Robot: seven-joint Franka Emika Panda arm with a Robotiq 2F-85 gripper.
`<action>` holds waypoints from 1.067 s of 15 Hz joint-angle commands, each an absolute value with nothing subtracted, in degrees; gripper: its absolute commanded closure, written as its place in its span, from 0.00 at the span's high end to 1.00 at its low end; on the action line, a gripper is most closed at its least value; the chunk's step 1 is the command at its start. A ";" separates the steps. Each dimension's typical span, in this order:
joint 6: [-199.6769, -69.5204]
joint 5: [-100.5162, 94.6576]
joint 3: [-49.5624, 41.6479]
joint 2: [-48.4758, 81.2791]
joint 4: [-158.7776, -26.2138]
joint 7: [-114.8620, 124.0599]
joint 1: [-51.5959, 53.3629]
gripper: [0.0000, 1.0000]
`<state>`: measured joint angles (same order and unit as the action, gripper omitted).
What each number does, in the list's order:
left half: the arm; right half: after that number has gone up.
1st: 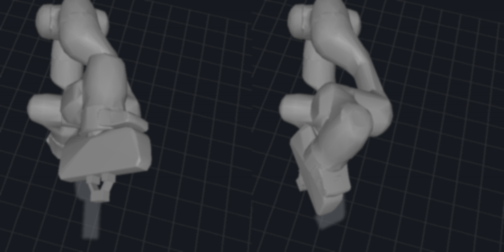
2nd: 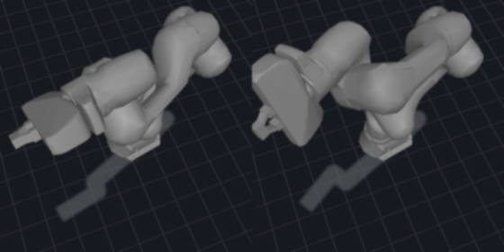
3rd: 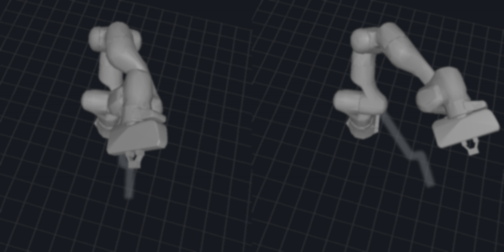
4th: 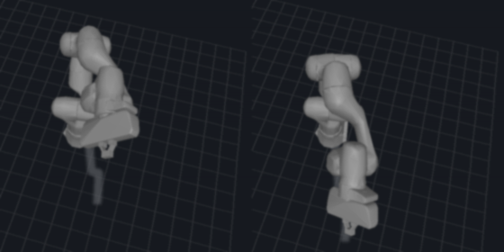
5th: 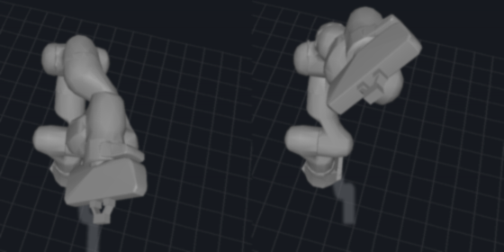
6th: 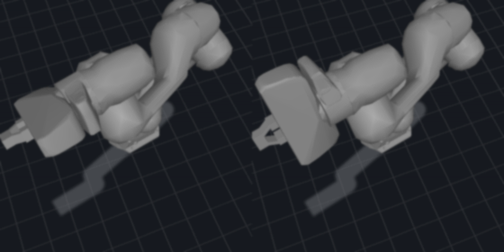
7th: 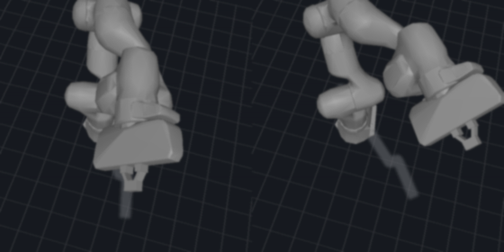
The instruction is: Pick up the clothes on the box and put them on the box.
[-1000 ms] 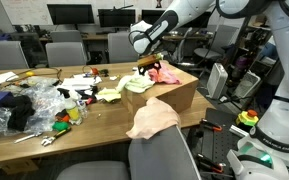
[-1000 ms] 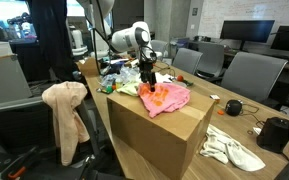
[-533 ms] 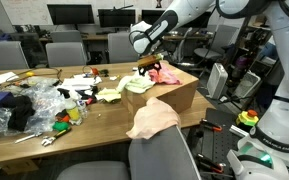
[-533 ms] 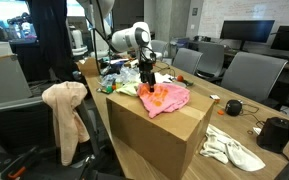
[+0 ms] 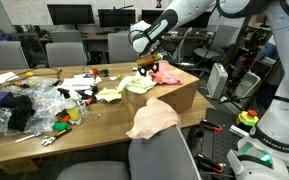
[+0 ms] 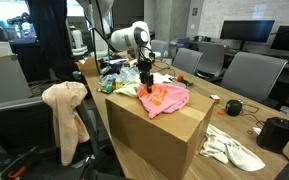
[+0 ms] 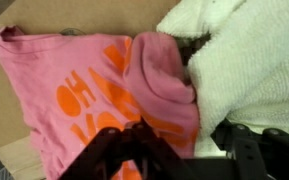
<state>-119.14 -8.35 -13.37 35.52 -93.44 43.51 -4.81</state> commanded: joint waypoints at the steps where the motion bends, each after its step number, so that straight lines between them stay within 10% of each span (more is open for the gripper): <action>1: -118.79 -7.19 -13.31 33.81 -95.17 43.24 -4.49 0.27; 5: -119.23 -7.24 -13.20 32.64 -96.35 43.25 -4.16 0.00; 16: -119.18 -9.43 -9.37 11.97 -111.71 42.65 1.25 0.03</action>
